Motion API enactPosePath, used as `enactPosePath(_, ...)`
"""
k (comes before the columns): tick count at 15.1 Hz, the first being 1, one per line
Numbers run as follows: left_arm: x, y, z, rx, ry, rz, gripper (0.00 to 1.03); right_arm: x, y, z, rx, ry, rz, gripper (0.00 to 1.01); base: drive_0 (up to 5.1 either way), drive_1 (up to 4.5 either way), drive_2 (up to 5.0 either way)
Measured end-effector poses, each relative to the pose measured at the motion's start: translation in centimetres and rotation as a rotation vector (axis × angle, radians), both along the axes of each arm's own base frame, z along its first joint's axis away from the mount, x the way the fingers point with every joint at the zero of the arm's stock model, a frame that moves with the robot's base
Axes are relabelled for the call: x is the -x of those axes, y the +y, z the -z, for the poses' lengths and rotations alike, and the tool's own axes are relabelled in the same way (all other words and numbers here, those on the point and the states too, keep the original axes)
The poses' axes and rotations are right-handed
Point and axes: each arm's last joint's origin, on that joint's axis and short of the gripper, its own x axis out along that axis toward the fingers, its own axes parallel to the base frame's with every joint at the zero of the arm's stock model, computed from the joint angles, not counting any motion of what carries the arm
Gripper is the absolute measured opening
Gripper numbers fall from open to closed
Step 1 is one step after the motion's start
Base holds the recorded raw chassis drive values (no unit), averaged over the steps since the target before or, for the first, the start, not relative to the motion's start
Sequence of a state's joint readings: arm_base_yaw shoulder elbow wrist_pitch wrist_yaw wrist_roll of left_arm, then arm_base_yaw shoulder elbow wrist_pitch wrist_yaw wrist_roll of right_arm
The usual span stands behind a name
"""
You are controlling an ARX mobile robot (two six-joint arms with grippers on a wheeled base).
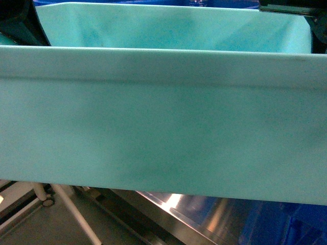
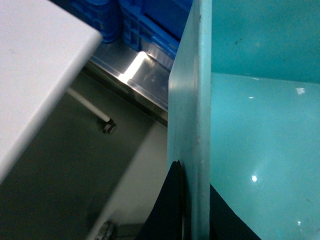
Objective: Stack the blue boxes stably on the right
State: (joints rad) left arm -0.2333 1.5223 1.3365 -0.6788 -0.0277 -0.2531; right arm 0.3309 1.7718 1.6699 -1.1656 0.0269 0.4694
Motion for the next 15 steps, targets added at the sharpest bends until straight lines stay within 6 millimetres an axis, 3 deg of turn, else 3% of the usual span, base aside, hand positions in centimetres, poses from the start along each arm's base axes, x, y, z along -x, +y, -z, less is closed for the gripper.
enactPosePath(15, 0.00, 0.03, 0.00, 0.000, 0.001, -0.001, 0.02, 0.00, 0.10, -0.01, -0.003, -0.003, -0.003, 0.08, -1.8, -1.75, -1.8)
